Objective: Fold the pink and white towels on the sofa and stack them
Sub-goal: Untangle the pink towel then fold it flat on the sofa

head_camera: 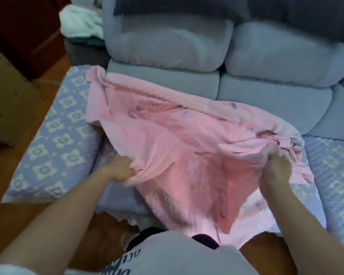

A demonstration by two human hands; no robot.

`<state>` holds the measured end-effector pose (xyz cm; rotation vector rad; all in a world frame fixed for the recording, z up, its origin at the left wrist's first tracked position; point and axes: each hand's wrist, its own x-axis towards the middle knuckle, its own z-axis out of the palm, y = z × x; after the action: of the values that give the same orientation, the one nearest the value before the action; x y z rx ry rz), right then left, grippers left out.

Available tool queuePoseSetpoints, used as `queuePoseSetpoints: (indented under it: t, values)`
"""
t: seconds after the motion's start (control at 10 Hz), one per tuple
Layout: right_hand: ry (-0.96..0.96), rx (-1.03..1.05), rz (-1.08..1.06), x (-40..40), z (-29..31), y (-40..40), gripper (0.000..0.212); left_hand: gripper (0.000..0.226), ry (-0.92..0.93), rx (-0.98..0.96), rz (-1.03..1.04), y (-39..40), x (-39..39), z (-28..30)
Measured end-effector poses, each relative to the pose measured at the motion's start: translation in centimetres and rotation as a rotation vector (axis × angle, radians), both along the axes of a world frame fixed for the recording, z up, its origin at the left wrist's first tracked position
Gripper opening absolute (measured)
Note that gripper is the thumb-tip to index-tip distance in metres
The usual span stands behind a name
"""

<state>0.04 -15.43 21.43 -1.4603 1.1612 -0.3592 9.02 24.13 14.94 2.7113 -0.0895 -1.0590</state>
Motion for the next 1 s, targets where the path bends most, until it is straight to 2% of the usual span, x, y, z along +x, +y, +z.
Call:
queuePoseSetpoints:
  t: [0.1,0.2,0.3,0.4,0.5,0.6,0.7,0.8,0.9,1.0]
  values:
    - [0.006,-0.153,0.032,-1.4,1.5,-4.1,0.019,0.052,-0.154,-0.025,0.217,-4.3,0.9,2.3]
    - [-0.074,-0.233,0.073,-1.0,4.6,-6.7,0.021,0.023,-0.087,-0.39,0.486,-8.6,2.2,9.2]
    - [-0.265,-0.172,0.359,0.3,7.8,-4.9,0.012,0.01,0.244,-0.902,0.737,-12.2,1.9,16.6]
    - [-0.337,0.008,0.849,0.7,10.4,0.5,0.034,0.016,0.34,-1.059,0.667,-15.6,-0.1,21.6]
    - [-0.348,0.158,1.212,1.7,11.1,4.5,0.063,0.032,0.427,-1.18,0.598,-17.4,-1.6,22.6]
    - [-0.385,0.037,1.231,3.7,10.8,5.6,0.046,0.031,0.481,-1.352,0.676,-17.6,-1.8,21.3]
    - [-0.289,-0.398,1.239,5.1,9.9,5.8,0.014,0.027,0.382,-1.408,0.727,-16.5,-2.7,18.9]
    - [-0.174,-0.521,1.191,5.7,8.5,6.2,0.028,0.029,0.223,-1.248,0.7,-15.7,-4.3,16.5]
    - [-0.135,-0.528,1.199,5.4,7.6,7.2,0.02,0.023,0.236,-1.179,0.708,-15.4,-5.4,15.1]
    - [-0.178,-0.433,0.961,5.5,7.3,8.1,0.018,0.04,0.183,-1.059,0.576,-15.0,-6.4,12.1]
